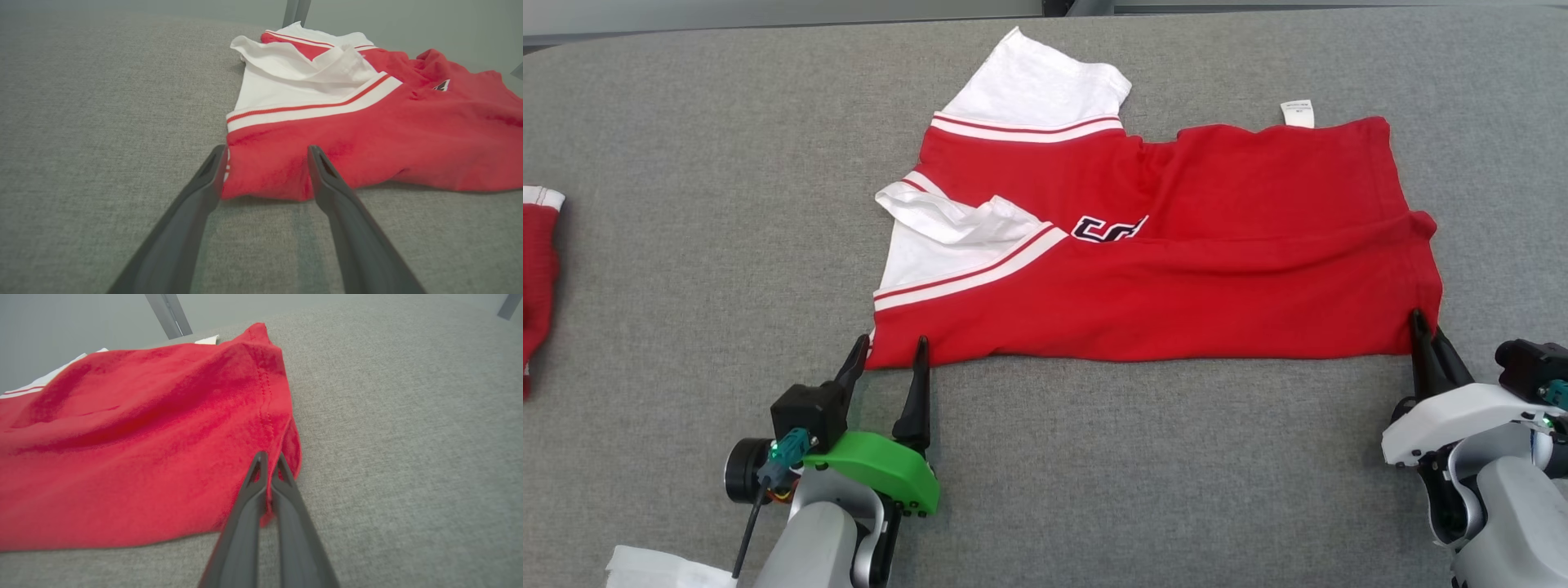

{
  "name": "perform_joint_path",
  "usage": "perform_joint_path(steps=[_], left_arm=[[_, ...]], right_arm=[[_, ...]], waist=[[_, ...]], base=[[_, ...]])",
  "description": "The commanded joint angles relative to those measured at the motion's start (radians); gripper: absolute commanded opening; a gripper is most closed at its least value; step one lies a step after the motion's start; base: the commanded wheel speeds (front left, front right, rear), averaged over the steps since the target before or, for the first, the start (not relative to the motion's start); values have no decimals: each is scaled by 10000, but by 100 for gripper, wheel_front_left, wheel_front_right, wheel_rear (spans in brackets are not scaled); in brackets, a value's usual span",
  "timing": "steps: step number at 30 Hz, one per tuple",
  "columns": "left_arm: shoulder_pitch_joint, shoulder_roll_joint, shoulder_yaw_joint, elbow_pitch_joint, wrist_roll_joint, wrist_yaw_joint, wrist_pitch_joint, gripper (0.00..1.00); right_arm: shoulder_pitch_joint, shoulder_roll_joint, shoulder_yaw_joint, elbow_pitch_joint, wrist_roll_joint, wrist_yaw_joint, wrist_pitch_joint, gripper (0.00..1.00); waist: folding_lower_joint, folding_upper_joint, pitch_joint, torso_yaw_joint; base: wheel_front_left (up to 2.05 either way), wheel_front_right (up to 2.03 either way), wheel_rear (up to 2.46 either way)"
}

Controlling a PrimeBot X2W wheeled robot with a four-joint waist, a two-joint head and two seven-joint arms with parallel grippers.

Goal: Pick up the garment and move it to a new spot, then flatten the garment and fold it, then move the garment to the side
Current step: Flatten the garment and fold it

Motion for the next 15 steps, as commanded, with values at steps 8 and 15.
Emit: perform_joint_path(steps=[8,15], left_arm=[[23,41,6,353,-386,34,-5,82],[-77,41,-32,524,-777,-206,-5,0]], right_arm=[[95,36,29,73,6,-15,-3,0],[54,15,61,60,37,-15,-3,0]], waist=[[0,77,-32,-14],[0,77,-11,-35]], base=[[0,0,0],[0,0,0]])
